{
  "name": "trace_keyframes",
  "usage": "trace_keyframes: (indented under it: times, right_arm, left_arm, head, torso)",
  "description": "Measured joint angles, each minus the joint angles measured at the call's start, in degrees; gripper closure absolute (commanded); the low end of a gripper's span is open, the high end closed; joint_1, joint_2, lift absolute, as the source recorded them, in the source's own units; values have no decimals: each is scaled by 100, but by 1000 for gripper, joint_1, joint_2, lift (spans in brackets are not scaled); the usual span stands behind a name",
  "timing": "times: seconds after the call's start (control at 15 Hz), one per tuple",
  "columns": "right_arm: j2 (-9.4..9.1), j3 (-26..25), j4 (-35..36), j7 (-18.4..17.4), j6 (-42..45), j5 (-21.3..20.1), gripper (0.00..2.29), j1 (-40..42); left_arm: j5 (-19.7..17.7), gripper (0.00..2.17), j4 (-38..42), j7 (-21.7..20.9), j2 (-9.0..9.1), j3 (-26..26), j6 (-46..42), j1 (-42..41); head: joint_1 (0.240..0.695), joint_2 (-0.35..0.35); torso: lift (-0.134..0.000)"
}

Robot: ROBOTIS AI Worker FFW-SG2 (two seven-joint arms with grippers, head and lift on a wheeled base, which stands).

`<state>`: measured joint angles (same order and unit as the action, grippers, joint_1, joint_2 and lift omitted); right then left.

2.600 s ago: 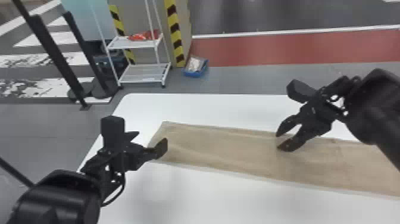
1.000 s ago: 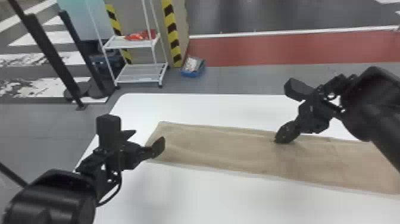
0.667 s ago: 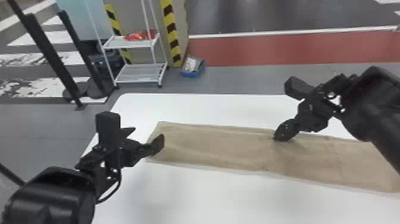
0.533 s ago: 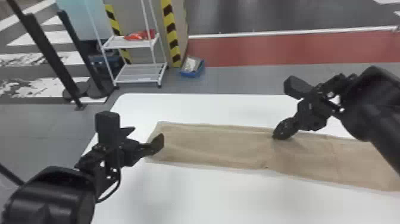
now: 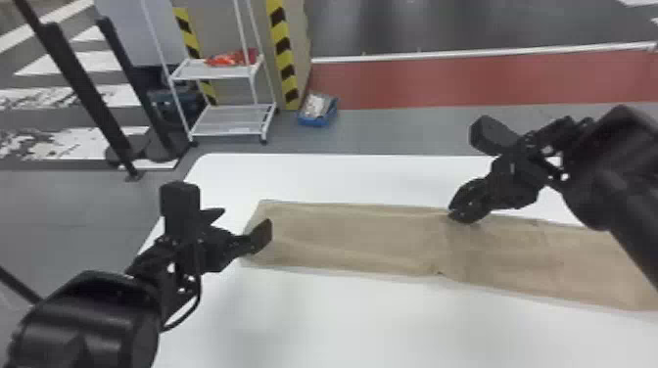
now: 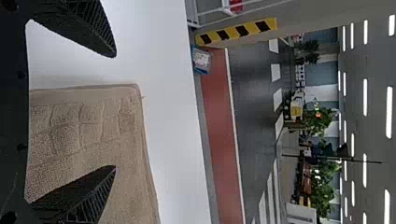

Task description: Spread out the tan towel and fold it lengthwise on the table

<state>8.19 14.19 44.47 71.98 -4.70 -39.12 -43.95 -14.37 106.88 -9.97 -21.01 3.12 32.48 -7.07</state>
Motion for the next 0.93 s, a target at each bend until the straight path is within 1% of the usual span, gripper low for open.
trace_keyframes:
  times: [0.4, 0.6, 0.73, 0.93]
  right_arm:
    - [82, -39, -168, -220, 26, -71, 917, -8]
    - [108, -39, -271, -198, 40, -105, 917, -37]
    - [112, -39, -283, -163, 35, -125, 1004, -49]
    - [101, -22, -290, -121, 8, -131, 1001, -52]
  left_arm:
    - [-4, 26, 18, -40, 15, -67, 0, -39]
    - [-4, 26, 33, -40, 5, -83, 17, -57]
    - [-10, 26, 58, -40, 0, -84, 32, -78]
    - [-13, 26, 87, -40, 0, -84, 49, -121]
  head:
    - [695, 132]
    - [695, 125]
    - [695, 124]
    - [695, 124]
  torso:
    - [-124]
    - [-124]
    - [-124]
    - [-124]
